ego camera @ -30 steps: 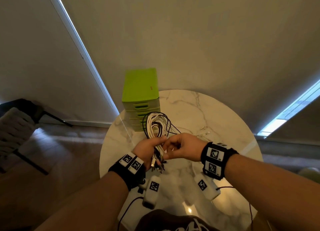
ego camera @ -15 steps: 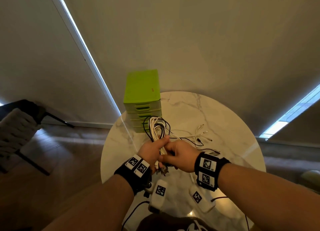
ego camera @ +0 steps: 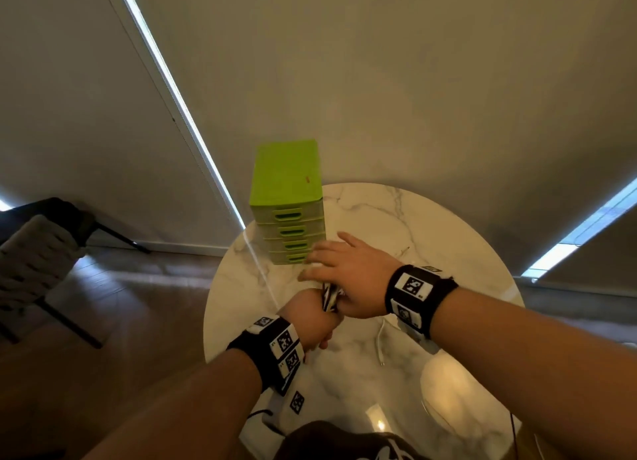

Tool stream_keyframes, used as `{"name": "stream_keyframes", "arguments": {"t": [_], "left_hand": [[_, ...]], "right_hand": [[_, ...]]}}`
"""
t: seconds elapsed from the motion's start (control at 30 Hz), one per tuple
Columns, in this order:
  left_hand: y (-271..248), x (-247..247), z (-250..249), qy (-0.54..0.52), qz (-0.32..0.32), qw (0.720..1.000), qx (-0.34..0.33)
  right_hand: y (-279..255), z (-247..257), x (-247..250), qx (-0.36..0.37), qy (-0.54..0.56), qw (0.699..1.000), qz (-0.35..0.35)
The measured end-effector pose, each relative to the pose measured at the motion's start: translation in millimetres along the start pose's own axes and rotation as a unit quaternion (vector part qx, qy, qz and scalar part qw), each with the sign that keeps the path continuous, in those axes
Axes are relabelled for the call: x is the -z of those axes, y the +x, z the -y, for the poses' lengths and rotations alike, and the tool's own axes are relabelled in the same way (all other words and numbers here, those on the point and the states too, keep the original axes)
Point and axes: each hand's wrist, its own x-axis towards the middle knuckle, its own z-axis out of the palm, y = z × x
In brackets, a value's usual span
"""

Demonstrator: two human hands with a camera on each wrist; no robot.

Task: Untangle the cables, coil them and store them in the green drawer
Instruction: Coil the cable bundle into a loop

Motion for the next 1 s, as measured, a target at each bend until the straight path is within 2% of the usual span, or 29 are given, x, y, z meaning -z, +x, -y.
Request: {"name": "stream_keyframes", "arguments": {"t": [0.07, 0.2, 0.33, 0.47, 0.53, 0.6, 0.67, 0.7, 0.73, 0.8, 0.83, 0.93, 1.0], "left_hand": [[0.4, 1.8, -0.3, 0.054, -0.003, 0.999, 0.005], [-1.1, 3.7, 5.7, 0.079, -0.018, 0.996, 0.04], [-0.1, 4.4, 10.8, 0.063, -0.026, 0.997, 0.046], [-1.6, 2.4, 14.6, 0.082, -0.011, 0.995, 0.061], [-3.4, 1.9, 16.2, 0.076, 0.0, 0.995, 0.069], [-4.8, 5.0, 18.1, 0.07, 0.015, 0.995, 0.064], [-4.9, 11.9, 21.0, 0.062, 0.016, 0.996, 0.057], [-4.3, 16.4, 23.4, 0.049, 0.009, 0.997, 0.056], [-4.2, 20.5, 26.3, 0.029, 0.001, 0.998, 0.057], [-4.2, 27.4, 32.4, -0.016, -0.009, 0.998, 0.061], [-4.8, 29.7, 34.8, -0.035, -0.01, 0.997, 0.065], [-6.0, 34.8, 37.5, -0.081, -0.012, 0.994, 0.076], [-3.5, 36.5, 39.6, -0.118, -0.017, 0.99, 0.081]], "right_hand": [[0.6, 4.3, -2.2, 0.013, -0.053, 0.997, 0.047], [7.1, 12.6, -4.5, -0.028, -0.093, 0.987, 0.129], [10.6, 21.0, -9.0, -0.101, -0.059, 0.983, 0.143], [9.8, 27.9, -10.2, -0.12, -0.051, 0.979, 0.155], [8.3, 26.9, -10.6, -0.126, -0.002, 0.979, 0.16], [0.2, 18.1, -13.9, -0.151, 0.14, 0.967, 0.148], [-13.3, 5.0, -16.5, -0.184, 0.346, 0.911, 0.13], [-19.8, -1.2, -18.6, -0.192, 0.399, 0.888, 0.124], [-24.3, -8.7, -22.0, -0.196, 0.402, 0.885, 0.126], [-30.8, -22.8, -25.8, -0.212, 0.322, 0.909, 0.159], [-33.6, -29.0, -27.4, -0.231, 0.296, 0.91, 0.176], [-41.6, -39.6, -28.9, -0.283, 0.343, 0.879, 0.171], [-42.5, -36.9, -24.5, -0.283, 0.408, 0.861, 0.111]]}}
